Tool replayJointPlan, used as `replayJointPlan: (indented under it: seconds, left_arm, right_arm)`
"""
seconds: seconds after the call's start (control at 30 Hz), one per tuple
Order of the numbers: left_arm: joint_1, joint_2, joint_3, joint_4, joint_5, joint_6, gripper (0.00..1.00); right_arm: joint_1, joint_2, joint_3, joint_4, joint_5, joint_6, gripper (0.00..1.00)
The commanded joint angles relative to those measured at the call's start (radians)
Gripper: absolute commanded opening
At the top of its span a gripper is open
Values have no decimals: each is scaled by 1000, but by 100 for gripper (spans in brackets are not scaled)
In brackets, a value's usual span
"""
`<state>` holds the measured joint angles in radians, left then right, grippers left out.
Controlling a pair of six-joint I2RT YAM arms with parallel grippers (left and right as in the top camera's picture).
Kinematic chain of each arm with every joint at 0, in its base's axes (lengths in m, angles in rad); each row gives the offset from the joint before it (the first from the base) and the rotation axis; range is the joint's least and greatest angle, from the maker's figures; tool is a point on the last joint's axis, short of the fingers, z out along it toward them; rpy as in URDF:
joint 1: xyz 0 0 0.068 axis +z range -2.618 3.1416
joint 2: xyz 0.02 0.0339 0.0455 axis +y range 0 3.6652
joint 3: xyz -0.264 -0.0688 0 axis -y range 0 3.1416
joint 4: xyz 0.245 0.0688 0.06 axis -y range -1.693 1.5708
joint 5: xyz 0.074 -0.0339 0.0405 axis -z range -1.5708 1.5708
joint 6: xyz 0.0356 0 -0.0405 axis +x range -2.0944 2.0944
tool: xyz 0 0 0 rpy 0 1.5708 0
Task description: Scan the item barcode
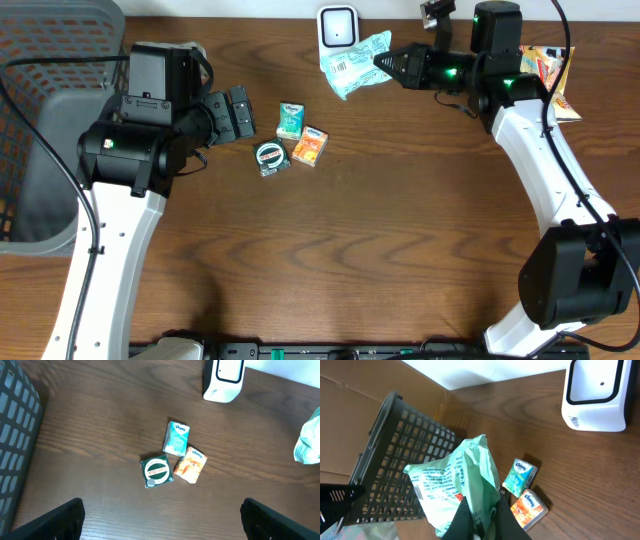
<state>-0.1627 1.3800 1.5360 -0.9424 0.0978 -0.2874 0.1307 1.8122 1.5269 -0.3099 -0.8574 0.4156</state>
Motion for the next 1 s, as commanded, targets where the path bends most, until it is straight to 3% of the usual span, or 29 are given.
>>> replayJointPlan:
  seconds: [0.0,0.17,0.23,0.4,0.7,0.97]
  left_arm:
    - [2,-2,7,-3,-13,6,98]
    - [2,-2,7,-3,-13,6,98]
    - [2,-2,7,-3,-13,6,98]
    - [2,-2,7,-3,-13,6,98]
    - [2,-2,7,-3,-13,6,98]
    - [2,-2,7,-3,-13,6,97]
  right_arm:
    - [9,-23,21,-5,18,-14,1]
    - [28,-23,21,-62,128,-51,1]
    - [51,-23,21,-120,275,-106,1]
    - [181,-13,21,-327,957,-192,1]
    - [309,85,20,-494,1629,-213,1]
    - [343,237,19,-578,1669,-206,2]
